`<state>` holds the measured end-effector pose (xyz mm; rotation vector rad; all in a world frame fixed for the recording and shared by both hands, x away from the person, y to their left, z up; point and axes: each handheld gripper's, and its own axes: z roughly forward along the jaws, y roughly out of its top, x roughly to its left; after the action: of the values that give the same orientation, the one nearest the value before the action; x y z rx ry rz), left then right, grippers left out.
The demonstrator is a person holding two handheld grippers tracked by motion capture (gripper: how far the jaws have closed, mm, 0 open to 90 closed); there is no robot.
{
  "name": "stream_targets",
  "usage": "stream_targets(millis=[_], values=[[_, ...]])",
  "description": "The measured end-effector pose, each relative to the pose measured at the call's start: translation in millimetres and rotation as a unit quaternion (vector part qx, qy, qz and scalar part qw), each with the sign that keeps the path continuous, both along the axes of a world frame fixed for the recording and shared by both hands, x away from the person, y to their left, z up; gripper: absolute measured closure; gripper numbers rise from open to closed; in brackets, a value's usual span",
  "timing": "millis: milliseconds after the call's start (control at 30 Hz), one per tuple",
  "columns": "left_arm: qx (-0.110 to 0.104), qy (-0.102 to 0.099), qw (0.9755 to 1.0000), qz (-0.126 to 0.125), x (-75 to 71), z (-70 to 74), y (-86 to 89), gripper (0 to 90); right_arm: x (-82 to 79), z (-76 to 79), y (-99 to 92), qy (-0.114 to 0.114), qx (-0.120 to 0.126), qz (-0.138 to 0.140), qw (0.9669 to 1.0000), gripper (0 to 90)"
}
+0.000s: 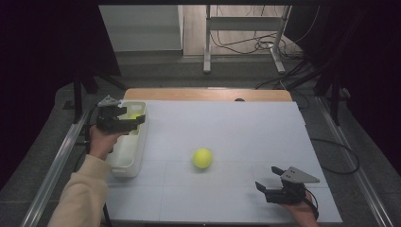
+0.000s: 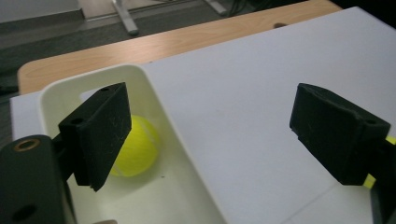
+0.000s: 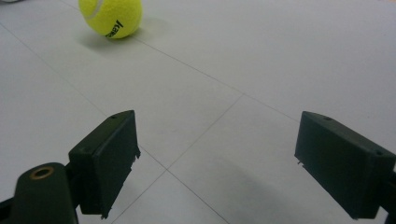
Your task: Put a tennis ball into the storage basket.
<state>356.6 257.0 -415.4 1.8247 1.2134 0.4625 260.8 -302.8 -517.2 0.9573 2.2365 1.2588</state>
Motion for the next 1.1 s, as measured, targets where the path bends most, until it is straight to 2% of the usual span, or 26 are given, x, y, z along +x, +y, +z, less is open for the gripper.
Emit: stream_targets(millis=[133, 233, 333, 533, 600, 767, 833, 967, 1100], values=[[-0.007, -0.003, 0.9999, -0.008, -7.8, -1.4, -2.7, 13.7, 0.5, 0.4, 0.0, 0.001, 0.004, 0.000, 1.0000, 13.8], [-0.006, -0.014, 0.9998, -0.016, -17.4, -1.2, -6.3, 13.7, 1.2, 0.9, -0.1, 0.001, 0.011, -0.001, 0.9999, 13.8], [-0.018, -0.025, 0.9992, -0.026, -24.7, -0.7, -7.5, 13.7, 2.5, 1.3, 0.3, 0.001, 0.011, -0.003, 0.9999, 13.8], [-0.021, -0.027, 0.9984, -0.045, -29.8, -0.1, -10.4, 13.7, 1.8, 0.8, -0.7, 0.000, 0.009, -0.003, 1.0000, 13.8], [-0.031, -0.033, 0.9977, -0.050, -33.7, 0.4, -13.0, 13.8, 1.6, 0.8, -2.2, 0.000, 0.011, -0.004, 0.9999, 13.9], [-0.034, -0.037, 0.9966, -0.066, -39.7, -0.7, -21.0, 13.8, 0.3, 2.0, -2.9, -0.003, 0.014, -0.002, 0.9999, 13.9], [-0.042, -0.039, 0.9948, -0.084, -42.3, -2.0, -25.9, 14.6, -0.2, 1.9, -3.1, -0.004, 0.013, -0.002, 0.9999, 13.9], [-0.045, -0.037, 0.9936, -0.096, -43.3, -3.3, -30.7, 14.5, -0.2, 1.7, -3.4, -0.002, 0.012, -0.004, 0.9999, 13.9], [-0.060, -0.034, 0.9925, -0.101, -43.7, -6.2, -31.3, 14.3, -0.5, 1.2, -3.3, -0.002, 0.009, -0.003, 1.0000, 13.9]])
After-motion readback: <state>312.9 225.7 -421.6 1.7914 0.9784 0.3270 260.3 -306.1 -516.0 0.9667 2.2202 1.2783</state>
